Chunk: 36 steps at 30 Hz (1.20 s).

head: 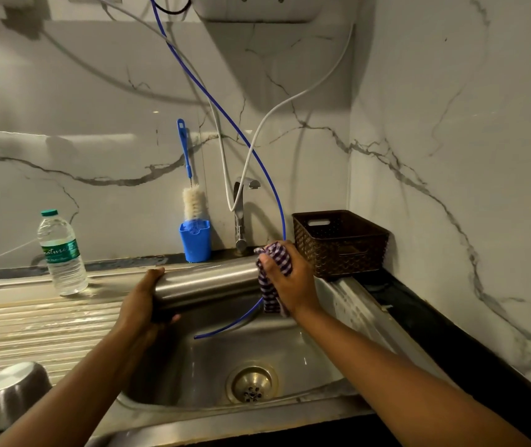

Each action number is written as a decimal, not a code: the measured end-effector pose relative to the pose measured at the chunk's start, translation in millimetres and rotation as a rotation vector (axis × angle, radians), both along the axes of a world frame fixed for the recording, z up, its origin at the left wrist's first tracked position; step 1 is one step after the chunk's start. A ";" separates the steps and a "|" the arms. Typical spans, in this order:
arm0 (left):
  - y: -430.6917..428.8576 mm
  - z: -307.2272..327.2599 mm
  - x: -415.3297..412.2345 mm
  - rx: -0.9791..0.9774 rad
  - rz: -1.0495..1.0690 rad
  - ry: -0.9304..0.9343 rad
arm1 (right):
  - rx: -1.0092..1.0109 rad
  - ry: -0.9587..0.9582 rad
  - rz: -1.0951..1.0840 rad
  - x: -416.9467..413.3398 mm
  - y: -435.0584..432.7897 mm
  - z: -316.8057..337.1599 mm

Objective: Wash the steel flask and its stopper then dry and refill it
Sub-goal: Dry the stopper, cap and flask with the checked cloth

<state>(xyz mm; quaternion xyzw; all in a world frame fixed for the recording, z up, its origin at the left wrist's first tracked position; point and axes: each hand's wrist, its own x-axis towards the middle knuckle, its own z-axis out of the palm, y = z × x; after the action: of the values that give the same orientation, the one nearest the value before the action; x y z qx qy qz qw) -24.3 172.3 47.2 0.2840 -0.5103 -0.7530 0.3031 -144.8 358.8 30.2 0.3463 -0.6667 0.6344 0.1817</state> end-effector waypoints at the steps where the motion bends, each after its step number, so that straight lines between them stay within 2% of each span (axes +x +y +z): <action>1: 1.5 0.1 0.4 -0.055 0.009 0.039 | -0.038 -0.130 0.025 -1.3 -1.1 3.0; 3: 6.0 -1.3 0.8 -0.182 0.013 0.110 | -0.042 -0.288 0.018 -10.5 -0.7 7.2; 5: 9.0 -2.0 3.0 -0.273 0.026 0.159 | 0.034 -0.252 -0.025 -15.6 1.6 11.5; 7: 9.0 -0.4 6.3 -0.329 0.066 0.205 | 0.081 -0.067 -0.116 -15.6 4.5 13.4; 10: 9.8 2.5 11.1 -0.446 0.130 0.233 | 0.019 0.249 -0.296 -12.2 11.5 21.2; 12: 12.5 1.3 12.3 -0.495 0.135 0.227 | 0.059 0.300 -0.229 -11.2 18.0 30.1; 14: 18.0 -0.6 11.4 -0.516 0.112 0.213 | 0.291 0.315 -0.094 -1.1 19.0 37.2; 16: 25.9 -3.2 8.9 -0.535 0.092 0.201 | 0.646 0.404 -0.059 16.1 8.0 30.5; 17: 28.8 -6.2 6.7 -0.535 0.082 0.195 | 0.748 0.478 -0.068 23.2 -0.7 23.5; 19: 32.4 -12.4 3.7 -0.498 0.063 0.183 | 0.821 0.589 -0.083 33.7 -18.4 11.2; 22: 33.9 -11.9 3.2 -0.463 0.064 0.202 | 0.772 0.765 -0.208 33.3 -32.4 7.1; 24: 30.9 -5.8 5.8 -0.456 0.093 0.230 | 0.739 0.792 -0.231 26.2 -25.8 11.6; 26: 26.1 0.3 8.6 -0.452 0.141 0.259 | 0.751 0.743 -0.198 10.8 -8.0 13.5; 29: 20.3 2.4 8.6 -0.431 0.179 0.303 | 0.790 0.563 -0.128 -13.4 17.9 14.5; 31: 21.7 0.7 7.7 -0.442 0.161 0.275 | 0.816 0.555 -0.140 -6.6 13.3 13.5; 36: 25.1 -6.5 3.9 -0.446 0.111 0.256 | 0.766 0.853 -0.326 37.9 -40.7 4.2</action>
<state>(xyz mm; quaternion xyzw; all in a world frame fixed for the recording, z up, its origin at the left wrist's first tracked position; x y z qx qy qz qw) -20.5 197.4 40.7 0.1402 -0.6047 -0.6340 0.4613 -106.9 318.0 34.4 0.5046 -0.7607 0.1174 0.3910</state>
